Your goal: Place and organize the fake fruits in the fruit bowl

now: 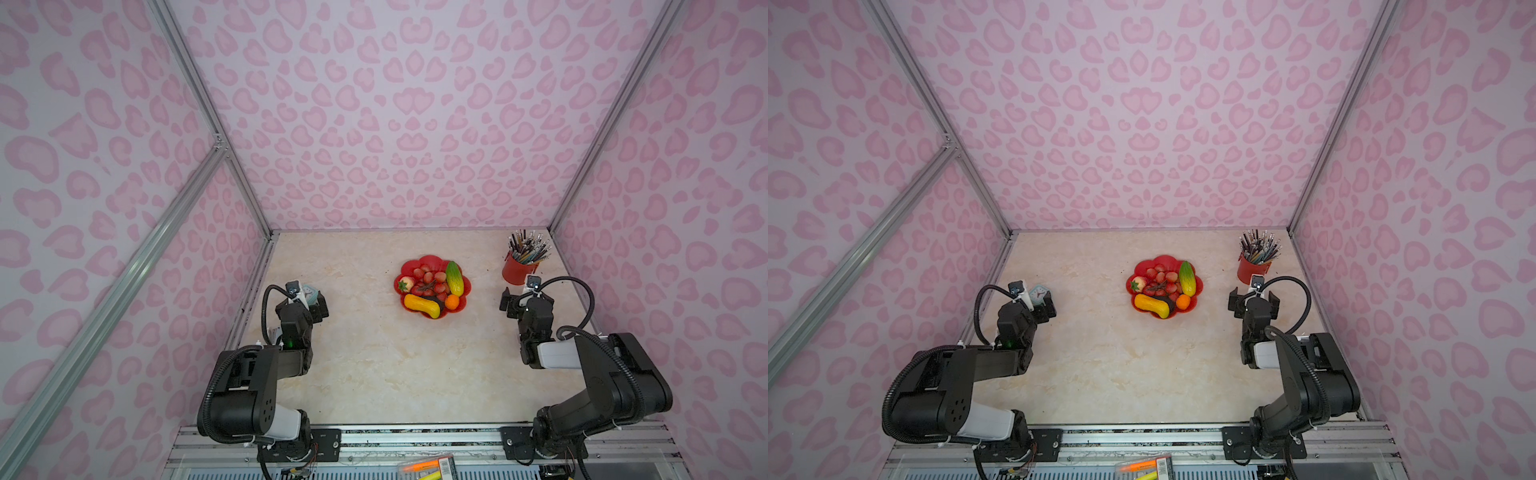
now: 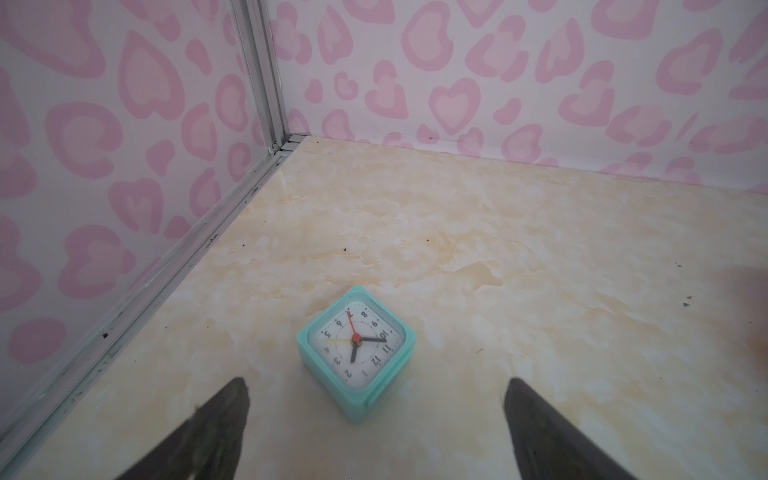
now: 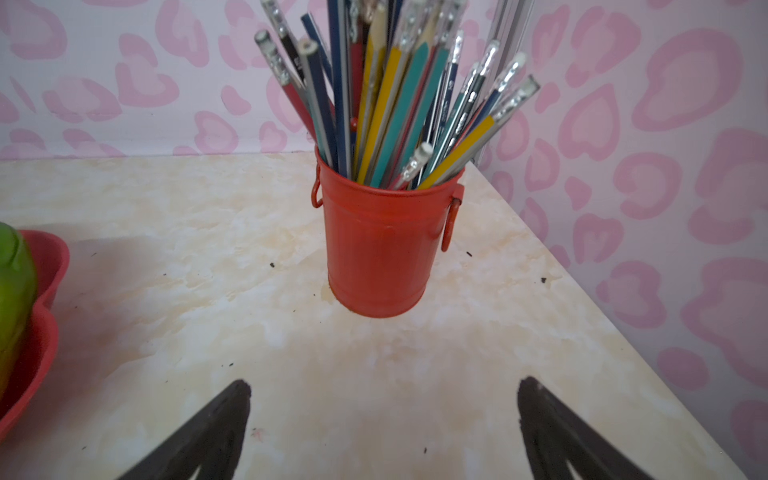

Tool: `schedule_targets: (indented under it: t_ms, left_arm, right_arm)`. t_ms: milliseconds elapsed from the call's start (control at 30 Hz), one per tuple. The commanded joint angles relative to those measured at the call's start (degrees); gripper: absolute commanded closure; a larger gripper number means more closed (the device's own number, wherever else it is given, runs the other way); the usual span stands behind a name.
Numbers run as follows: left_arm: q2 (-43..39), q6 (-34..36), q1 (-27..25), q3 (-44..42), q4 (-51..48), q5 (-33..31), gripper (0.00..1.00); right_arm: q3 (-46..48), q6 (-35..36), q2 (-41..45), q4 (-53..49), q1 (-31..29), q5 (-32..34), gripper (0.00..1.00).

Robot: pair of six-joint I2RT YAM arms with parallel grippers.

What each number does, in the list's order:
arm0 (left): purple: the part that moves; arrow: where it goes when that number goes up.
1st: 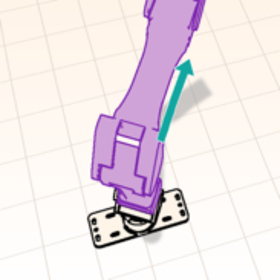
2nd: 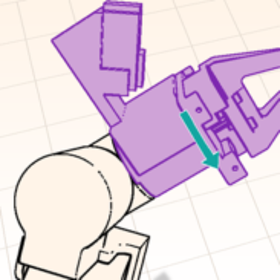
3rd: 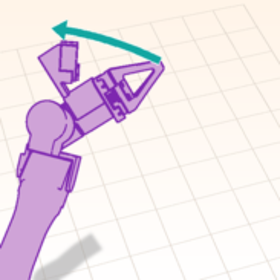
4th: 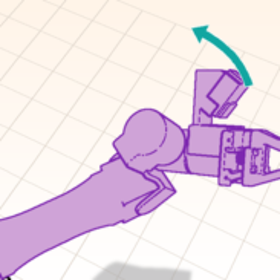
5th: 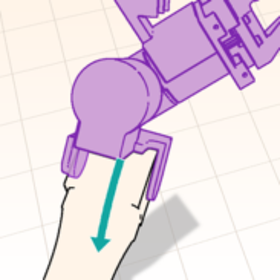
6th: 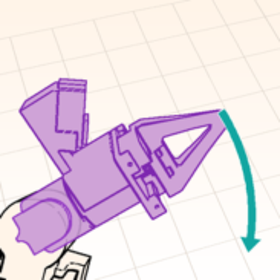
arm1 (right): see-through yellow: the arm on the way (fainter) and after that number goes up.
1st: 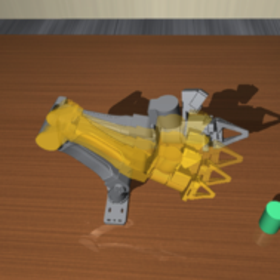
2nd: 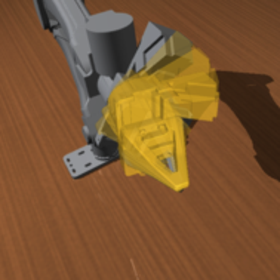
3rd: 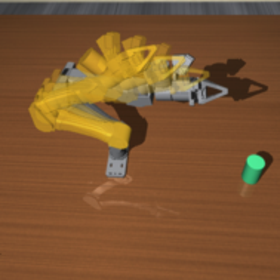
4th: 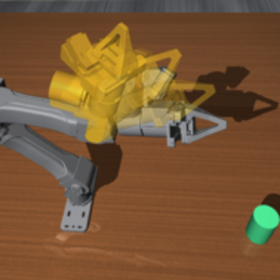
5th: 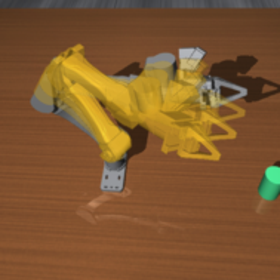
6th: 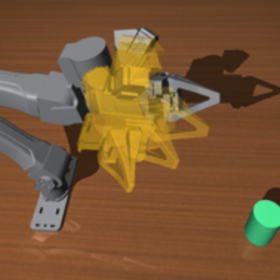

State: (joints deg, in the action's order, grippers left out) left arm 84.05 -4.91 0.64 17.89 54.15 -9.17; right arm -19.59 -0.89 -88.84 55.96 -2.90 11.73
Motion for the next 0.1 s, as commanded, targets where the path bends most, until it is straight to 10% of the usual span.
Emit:
schedule_targets:
  t_ms: [0,67]
  left_arm:
    - [0.2,0.6,-0.2,0.5,2.7,0.1,0.03]
    - [0.2,0.7,-0.3,0.5,2.7,-0.3,0.03]
  right_arm:
    - [0.1,-0.3,0.1,0.5,0.0,0.1,0.0]
    - [-0.4,-0.3,1.0,-2.0,0.1,-0.1,0.0]
